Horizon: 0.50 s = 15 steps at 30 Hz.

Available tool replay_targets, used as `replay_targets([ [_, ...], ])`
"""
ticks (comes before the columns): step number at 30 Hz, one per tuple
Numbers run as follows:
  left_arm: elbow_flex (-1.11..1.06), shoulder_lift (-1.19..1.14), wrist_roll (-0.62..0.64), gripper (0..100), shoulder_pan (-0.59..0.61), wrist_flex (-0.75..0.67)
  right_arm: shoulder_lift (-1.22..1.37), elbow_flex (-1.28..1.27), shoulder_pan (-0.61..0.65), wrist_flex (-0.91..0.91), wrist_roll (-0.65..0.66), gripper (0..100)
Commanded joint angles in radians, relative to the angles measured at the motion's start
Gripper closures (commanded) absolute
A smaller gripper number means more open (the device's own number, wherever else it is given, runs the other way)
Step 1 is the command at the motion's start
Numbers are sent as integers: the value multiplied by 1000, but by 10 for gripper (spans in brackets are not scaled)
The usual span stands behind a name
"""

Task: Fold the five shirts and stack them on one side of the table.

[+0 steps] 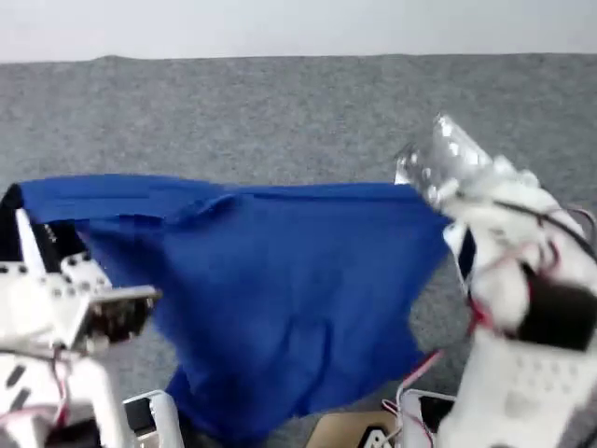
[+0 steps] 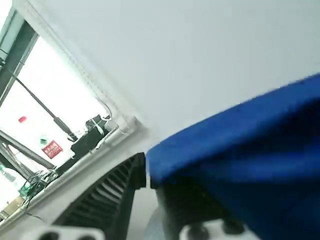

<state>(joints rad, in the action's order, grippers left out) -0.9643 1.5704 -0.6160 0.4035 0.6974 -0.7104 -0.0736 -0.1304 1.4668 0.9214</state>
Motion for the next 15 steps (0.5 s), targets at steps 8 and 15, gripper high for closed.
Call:
replay_targets([
  [8,-437,-9,-80,995,-118,-390,85,-316,8,-440,9,988],
  [15,-455,-9,-83,995,-137,-390,170,-331,44,-450,8,988],
])
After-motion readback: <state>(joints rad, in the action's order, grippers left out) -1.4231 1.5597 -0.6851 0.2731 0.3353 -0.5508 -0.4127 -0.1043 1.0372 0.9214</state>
